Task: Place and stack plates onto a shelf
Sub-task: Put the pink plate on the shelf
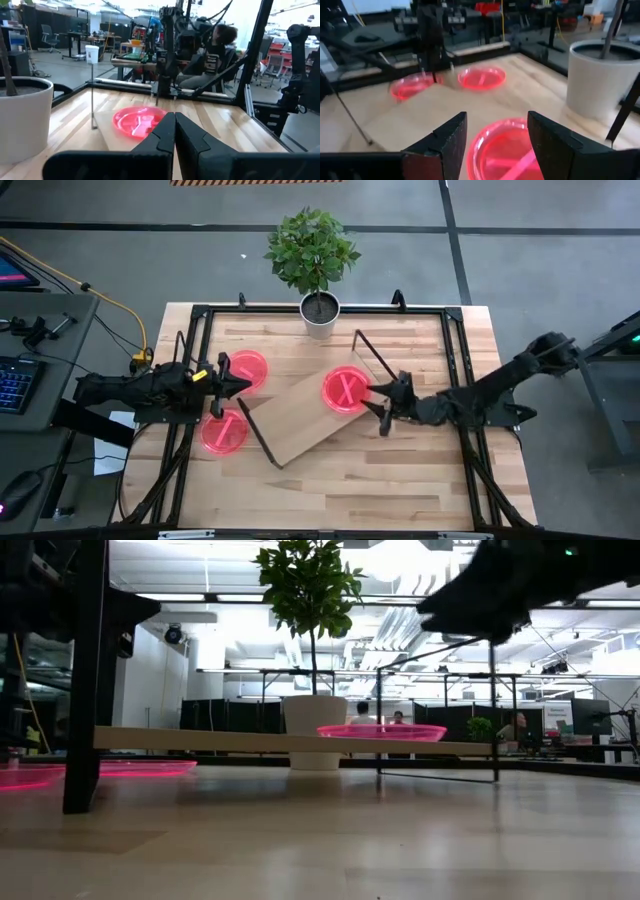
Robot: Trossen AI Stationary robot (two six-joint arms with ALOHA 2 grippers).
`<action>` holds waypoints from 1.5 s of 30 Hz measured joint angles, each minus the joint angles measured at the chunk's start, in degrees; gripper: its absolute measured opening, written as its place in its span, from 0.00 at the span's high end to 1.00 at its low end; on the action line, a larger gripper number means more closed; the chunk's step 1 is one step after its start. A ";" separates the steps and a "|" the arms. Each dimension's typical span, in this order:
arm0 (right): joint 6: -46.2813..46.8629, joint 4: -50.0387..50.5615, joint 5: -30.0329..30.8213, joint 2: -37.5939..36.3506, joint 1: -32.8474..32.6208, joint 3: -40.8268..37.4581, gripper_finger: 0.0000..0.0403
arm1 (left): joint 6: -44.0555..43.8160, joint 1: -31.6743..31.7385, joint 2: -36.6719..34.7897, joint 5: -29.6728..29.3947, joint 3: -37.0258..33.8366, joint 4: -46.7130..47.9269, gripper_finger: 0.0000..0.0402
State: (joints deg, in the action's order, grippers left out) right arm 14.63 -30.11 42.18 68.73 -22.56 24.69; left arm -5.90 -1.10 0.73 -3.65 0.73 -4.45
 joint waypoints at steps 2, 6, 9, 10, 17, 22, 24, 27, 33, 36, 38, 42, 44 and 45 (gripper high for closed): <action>-2.38 -2.35 -1.84 -0.02 1.93 0.04 0.52 | 0.75 0.00 0.00 -1.01 0.00 -2.26 1.00; -4.94 -5.02 -3.50 0.00 5.19 0.04 0.52 | 4.02 0.00 0.00 -7.31 0.00 -8.91 1.00; -6.12 -5.20 -3.81 0.00 7.26 0.04 0.52 | 4.56 0.29 0.20 -12.75 1.13 -7.43 0.98; -6.07 -5.24 -3.87 0.00 8.00 0.04 0.52 | 4.52 0.62 0.73 -13.88 1.92 -5.82 0.97; -5.71 -9.86 -12.15 0.02 12.13 0.07 0.52 | -3.05 5.75 12.36 -19.50 12.59 7.14 0.81; -6.14 -13.01 -17.18 -0.15 12.82 0.09 0.52 | -7.37 12.80 27.91 -20.61 23.61 20.46 0.68; -6.15 -13.67 -18.50 -0.92 12.82 0.11 0.52 | -8.51 16.13 34.35 -19.26 28.43 25.77 0.64; -7.39 -13.68 -19.89 -2.93 12.80 0.11 0.52 | -9.93 21.40 42.99 -14.70 34.95 34.03 0.60; -8.68 -12.38 -23.55 -6.16 12.80 0.11 0.52 | -8.15 31.84 56.85 -3.50 41.80 43.36 0.59; -8.11 -10.56 -24.71 -6.64 12.78 0.11 0.52 | -5.49 37.24 62.13 1.61 42.03 43.94 0.59; -7.36 -9.26 -25.15 -6.64 12.78 0.11 0.52 | -4.07 40.56 65.38 4.61 42.03 43.88 0.59; -7.17 -7.58 -25.73 -6.62 12.78 0.11 0.52 | -2.45 46.13 71.64 6.41 42.03 43.88 0.59; -7.16 -7.77 -25.73 -6.62 12.78 0.11 0.52 | -1.34 48.00 74.42 6.41 42.02 43.82 0.59; -7.16 -7.77 -25.73 -6.62 12.78 0.11 0.52 | -0.65 48.71 75.68 6.52 42.03 43.89 0.59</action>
State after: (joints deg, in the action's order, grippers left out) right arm 7.46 -37.88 16.45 62.11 -9.78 24.80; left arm -6.55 47.61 76.41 2.87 42.76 39.44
